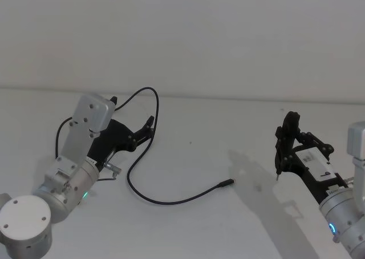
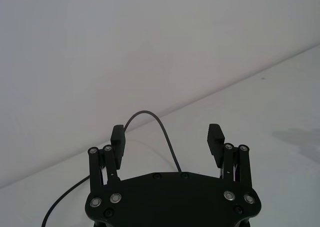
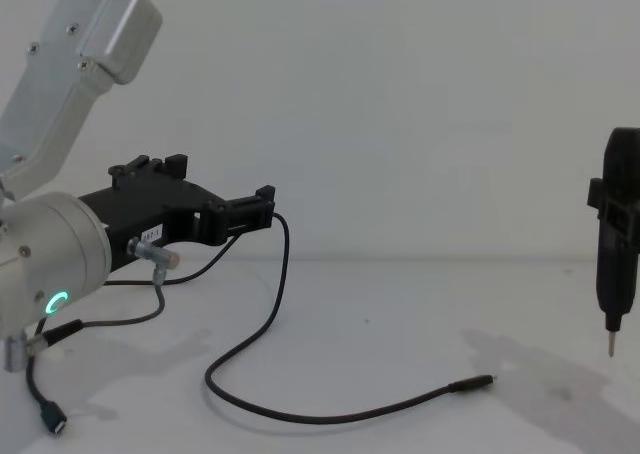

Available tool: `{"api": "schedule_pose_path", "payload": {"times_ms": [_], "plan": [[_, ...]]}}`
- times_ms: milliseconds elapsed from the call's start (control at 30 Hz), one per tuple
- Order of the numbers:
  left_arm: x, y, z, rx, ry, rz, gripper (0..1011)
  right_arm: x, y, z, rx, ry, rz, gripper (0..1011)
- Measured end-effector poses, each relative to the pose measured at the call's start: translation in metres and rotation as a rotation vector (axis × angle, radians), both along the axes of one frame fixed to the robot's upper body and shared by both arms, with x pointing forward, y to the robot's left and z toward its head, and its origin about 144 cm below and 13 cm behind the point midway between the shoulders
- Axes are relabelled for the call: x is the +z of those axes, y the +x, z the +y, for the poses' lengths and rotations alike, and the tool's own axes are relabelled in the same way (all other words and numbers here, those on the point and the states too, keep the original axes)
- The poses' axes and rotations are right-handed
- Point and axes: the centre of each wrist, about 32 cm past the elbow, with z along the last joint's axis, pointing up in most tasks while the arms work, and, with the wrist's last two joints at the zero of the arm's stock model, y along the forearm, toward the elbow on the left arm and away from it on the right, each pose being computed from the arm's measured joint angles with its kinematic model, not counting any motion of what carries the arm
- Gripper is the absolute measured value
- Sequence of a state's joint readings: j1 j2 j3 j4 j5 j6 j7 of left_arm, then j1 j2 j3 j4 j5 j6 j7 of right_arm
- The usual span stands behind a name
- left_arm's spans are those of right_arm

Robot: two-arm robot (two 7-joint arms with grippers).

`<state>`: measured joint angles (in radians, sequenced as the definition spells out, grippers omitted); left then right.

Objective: Pick up the data cable with the one hand.

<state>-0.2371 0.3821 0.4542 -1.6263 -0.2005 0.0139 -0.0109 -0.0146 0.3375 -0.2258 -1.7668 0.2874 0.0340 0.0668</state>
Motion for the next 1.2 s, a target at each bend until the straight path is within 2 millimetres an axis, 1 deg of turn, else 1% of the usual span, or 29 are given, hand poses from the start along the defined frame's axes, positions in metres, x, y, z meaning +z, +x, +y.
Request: {"api": "schedule_pose_path", "payload": {"times_ms": [400, 567, 933, 1200], "plan": [[0.001, 0.000, 0.000, -0.005, 0.002, -0.001, 1001, 0.000, 0.000, 0.000, 0.000, 0.000, 0.000, 268], [0.004, -0.001, -0.001, -0.039, 0.016, -0.002, 1001, 0.000, 0.000, 0.000, 0.000, 0.000, 0.000, 268], [0.015, -0.002, 0.000, -0.157, 0.076, 0.002, 1001, 0.000, 0.000, 0.000, 0.000, 0.000, 0.000, 268], [0.027, -0.002, 0.003, -0.280, 0.142, 0.024, 1001, 0.000, 0.000, 0.000, 0.000, 0.000, 0.000, 268]]}}
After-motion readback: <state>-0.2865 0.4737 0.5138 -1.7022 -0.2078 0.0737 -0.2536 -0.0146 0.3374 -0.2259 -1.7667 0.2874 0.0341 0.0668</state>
